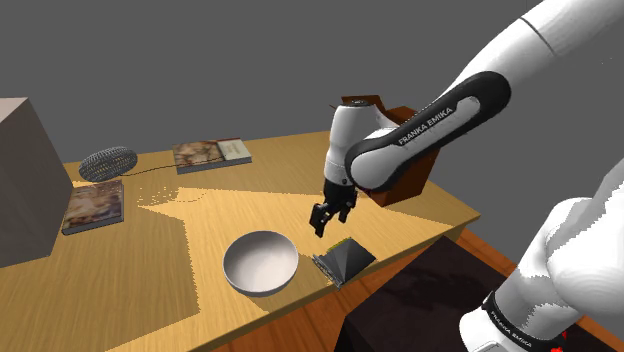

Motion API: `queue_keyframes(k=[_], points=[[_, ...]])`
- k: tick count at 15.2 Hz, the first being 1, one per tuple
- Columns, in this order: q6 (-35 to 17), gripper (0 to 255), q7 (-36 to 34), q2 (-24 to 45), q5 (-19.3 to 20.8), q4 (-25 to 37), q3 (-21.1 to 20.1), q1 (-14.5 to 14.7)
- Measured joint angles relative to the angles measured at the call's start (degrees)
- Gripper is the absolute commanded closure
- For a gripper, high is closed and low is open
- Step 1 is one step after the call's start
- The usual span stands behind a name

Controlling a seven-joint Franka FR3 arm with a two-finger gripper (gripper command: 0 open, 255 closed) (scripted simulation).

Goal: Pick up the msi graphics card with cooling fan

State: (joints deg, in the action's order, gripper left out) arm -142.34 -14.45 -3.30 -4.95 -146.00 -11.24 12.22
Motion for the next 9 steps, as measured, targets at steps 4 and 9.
queue_keyframes(k=[4,9], points=[[-5.35,0,-1.08,8.58,0.63,3.10,-1.47,1.53],[-9.31,0,-1.81,12.78,1.51,3.32,-1.56,2.12]])
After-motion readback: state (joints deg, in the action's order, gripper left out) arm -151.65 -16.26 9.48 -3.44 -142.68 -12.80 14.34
